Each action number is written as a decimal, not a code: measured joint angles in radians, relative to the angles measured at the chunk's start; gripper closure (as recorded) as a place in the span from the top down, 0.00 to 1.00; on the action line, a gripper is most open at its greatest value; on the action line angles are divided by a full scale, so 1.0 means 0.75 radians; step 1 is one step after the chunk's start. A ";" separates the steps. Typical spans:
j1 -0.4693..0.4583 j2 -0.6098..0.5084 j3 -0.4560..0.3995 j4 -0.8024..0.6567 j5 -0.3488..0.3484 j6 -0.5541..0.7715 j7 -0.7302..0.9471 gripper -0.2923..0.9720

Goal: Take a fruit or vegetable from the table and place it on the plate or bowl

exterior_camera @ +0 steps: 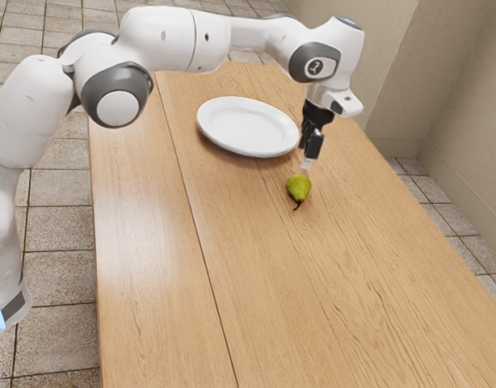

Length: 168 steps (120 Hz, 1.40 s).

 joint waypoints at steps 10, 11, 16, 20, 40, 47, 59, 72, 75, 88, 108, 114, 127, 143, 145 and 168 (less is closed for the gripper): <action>-0.004 -0.002 -0.011 0.000 0.046 0.004 0.066 0.77; -0.004 -0.002 -0.013 0.000 0.052 0.004 0.073 0.77; -0.005 -0.002 -0.018 0.000 0.080 0.009 0.114 0.77; -0.004 0.000 -0.019 0.000 0.096 0.015 0.148 0.77; 0.000 0.016 -0.019 -0.092 0.134 0.089 0.324 0.77; 0.001 0.023 -0.019 -0.109 0.139 0.128 0.377 0.77; 0.001 0.028 -0.021 -0.118 0.139 0.183 0.455 0.77; 0.001 0.035 -0.023 -0.136 0.127 0.232 0.526 0.77; 0.001 0.036 -0.023 -0.141 0.125 0.241 0.540 0.77; 0.001 0.038 -0.023 -0.178 0.115 0.276 0.596 0.77; 0.001 0.039 -0.023 -0.221 0.107 0.314 0.664 0.77; 0.001 0.039 -0.023 -0.228 0.106 0.323 0.681 0.77; 0.001 0.040 -0.023 -0.232 0.105 0.337 0.714 0.77; 0.001 0.050 -0.023 -0.234 0.096 0.353 0.746 0.77; 0.001 0.052 -0.023 -0.234 0.094 0.354 0.750 0.77; -0.001 0.064 -0.025 -0.258 0.087 0.375 0.785 0.77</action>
